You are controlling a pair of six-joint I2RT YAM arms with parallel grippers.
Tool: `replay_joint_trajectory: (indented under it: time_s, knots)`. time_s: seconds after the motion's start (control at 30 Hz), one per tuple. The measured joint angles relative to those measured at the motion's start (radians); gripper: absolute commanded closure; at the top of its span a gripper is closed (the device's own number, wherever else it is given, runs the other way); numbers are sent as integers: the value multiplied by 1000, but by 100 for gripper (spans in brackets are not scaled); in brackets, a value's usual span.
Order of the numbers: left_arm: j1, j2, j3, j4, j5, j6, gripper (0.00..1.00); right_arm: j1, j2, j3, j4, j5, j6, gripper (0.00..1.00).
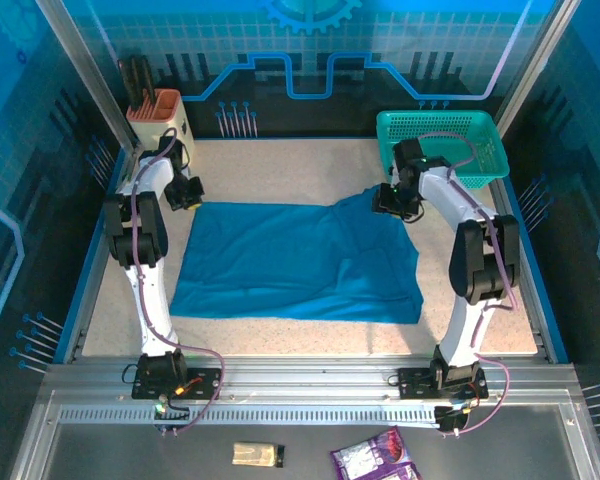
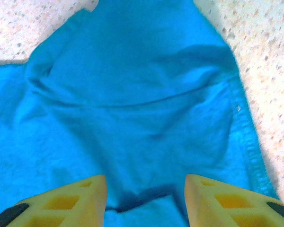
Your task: Fold the inside-out t-shirt
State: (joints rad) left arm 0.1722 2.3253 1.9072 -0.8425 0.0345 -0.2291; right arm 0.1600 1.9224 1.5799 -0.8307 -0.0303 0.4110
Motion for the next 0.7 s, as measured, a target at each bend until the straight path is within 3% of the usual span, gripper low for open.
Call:
replay_joint_trajectory:
  time_s: [0.33, 0.7]
  knots:
    - [29, 0, 0, -25, -38, 0, 100, 58, 253, 347, -32, 88, -100, 48]
    - [31, 0, 0, -25, -43, 0, 100, 64, 539, 711, -111, 189, -130, 52]
